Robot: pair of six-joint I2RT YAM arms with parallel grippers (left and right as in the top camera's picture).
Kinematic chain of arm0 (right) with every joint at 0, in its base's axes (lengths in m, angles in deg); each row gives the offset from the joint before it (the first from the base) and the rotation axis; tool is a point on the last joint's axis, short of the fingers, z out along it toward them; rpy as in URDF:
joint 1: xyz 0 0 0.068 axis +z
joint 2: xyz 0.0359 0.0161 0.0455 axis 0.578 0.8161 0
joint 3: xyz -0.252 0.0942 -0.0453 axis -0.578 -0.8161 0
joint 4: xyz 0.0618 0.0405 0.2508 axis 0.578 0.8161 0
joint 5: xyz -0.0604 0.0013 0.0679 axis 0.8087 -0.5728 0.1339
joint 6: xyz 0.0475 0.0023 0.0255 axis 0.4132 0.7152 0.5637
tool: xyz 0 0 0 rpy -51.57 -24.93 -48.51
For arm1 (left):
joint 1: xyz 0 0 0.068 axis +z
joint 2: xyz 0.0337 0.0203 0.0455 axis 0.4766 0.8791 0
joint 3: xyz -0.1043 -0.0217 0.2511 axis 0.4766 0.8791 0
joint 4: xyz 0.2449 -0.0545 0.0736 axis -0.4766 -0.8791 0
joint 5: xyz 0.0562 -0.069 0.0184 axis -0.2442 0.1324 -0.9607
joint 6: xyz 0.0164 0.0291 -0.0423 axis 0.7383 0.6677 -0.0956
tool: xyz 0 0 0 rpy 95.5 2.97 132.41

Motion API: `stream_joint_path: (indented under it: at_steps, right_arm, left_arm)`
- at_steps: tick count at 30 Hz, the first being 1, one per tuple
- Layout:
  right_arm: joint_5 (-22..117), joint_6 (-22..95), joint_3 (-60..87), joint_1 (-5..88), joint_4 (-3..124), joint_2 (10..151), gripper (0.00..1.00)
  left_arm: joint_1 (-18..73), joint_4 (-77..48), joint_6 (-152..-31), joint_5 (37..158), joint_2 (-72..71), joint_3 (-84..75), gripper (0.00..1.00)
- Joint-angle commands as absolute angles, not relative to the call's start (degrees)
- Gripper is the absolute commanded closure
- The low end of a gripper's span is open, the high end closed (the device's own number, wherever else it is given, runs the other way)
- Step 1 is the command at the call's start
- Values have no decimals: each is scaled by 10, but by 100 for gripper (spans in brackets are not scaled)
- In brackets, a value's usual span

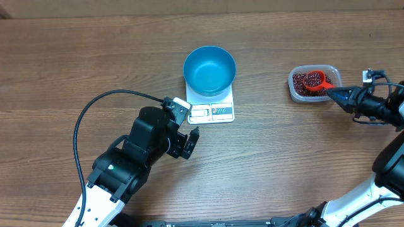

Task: Scoop item into bowl and weigh 150g on scale
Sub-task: 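Lift the filled scoop out of the bean tub with the right gripper, then carry the filled scoop leftward over the blue bowl on the scale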

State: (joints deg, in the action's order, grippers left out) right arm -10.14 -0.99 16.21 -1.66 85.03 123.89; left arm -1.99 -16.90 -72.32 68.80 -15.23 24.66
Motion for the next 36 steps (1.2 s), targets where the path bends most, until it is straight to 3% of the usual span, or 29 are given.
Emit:
stream_joint_path:
  at_steps: [1,8,36]
  right_arm:
    - [-145,-17,159,-21,854,1244,96]
    - [-219,-17,159,-21,858,1244,96]
    - [-278,-47,159,32,944,1244,96]
  left_arm:
    - [-23,-169,-733,695,-151,250,1]
    - [-23,-169,-733,695,-151,250,0]
    - [-23,-169,-733,695,-151,250,0]
